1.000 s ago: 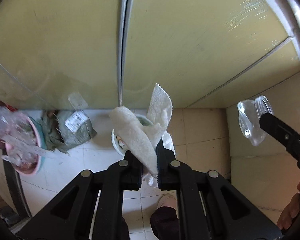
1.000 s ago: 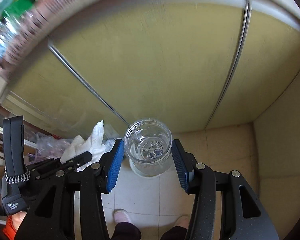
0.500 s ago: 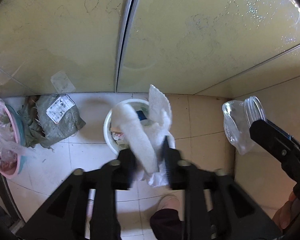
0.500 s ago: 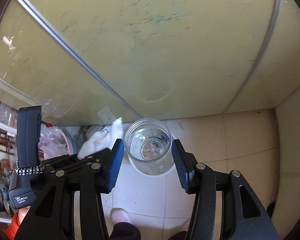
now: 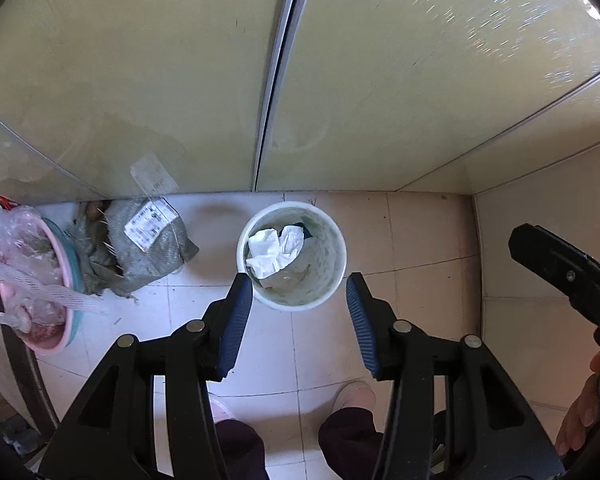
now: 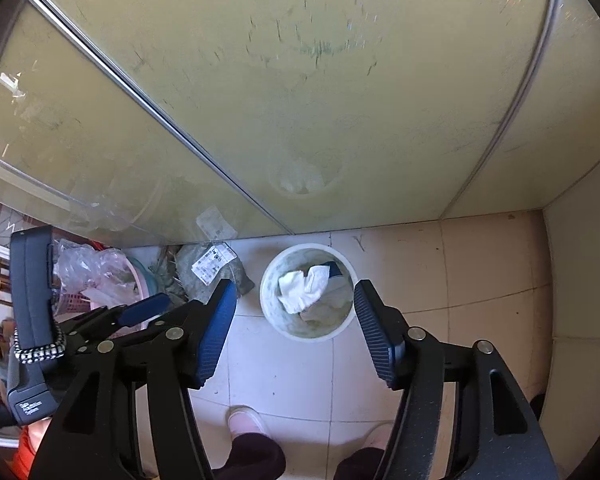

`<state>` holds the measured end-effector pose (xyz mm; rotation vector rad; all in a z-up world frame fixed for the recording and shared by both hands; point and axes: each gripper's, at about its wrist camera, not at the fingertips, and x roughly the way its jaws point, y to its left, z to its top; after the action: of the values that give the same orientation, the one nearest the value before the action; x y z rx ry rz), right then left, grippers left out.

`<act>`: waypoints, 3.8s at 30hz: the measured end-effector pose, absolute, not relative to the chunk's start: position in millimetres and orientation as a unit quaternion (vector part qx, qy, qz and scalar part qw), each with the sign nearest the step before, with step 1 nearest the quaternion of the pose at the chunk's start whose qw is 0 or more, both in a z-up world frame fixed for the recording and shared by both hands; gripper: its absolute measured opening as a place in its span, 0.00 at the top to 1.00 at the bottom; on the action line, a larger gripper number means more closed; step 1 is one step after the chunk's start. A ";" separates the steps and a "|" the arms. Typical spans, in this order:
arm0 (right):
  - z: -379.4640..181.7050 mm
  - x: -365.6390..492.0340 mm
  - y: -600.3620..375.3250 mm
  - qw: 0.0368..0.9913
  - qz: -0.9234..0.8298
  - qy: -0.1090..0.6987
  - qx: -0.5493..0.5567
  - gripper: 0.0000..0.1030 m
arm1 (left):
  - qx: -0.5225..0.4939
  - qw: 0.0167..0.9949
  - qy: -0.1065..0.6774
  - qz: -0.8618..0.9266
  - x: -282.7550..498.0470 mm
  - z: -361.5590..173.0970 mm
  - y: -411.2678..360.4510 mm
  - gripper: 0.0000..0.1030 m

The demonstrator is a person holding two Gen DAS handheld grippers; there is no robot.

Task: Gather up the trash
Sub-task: 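Raise both tools back toward the counter, then grasp the small dark labelled bottle with the right gripper while the left grasps the orange peel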

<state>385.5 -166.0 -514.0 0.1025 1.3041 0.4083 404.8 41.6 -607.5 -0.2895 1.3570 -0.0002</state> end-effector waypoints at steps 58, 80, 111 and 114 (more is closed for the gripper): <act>-64.9 431.3 -160.6 0.949 0.157 0.273 -0.026 0.05 | -0.086 0.950 0.296 0.048 453.6 -47.5 67.5 0.11; -112.8 582.0 -110.8 0.915 0.179 0.356 -0.055 0.00 | -0.088 0.918 0.370 0.110 585.3 -110.8 126.8 0.11; -288.0 806.0 -9.2 0.809 0.224 0.543 0.014 0.55 | -0.168 0.844 0.449 0.242 755.1 -223.5 184.7 0.11; -287.7 804.0 -25.1 0.809 0.225 0.543 0.006 0.68 | -0.167 0.851 0.440 0.232 782.8 -230.2 190.7 0.11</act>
<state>804.0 -25.1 -287.7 0.0132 1.1612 0.4801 782.8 190.7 -230.2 -0.3523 0.9266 0.4886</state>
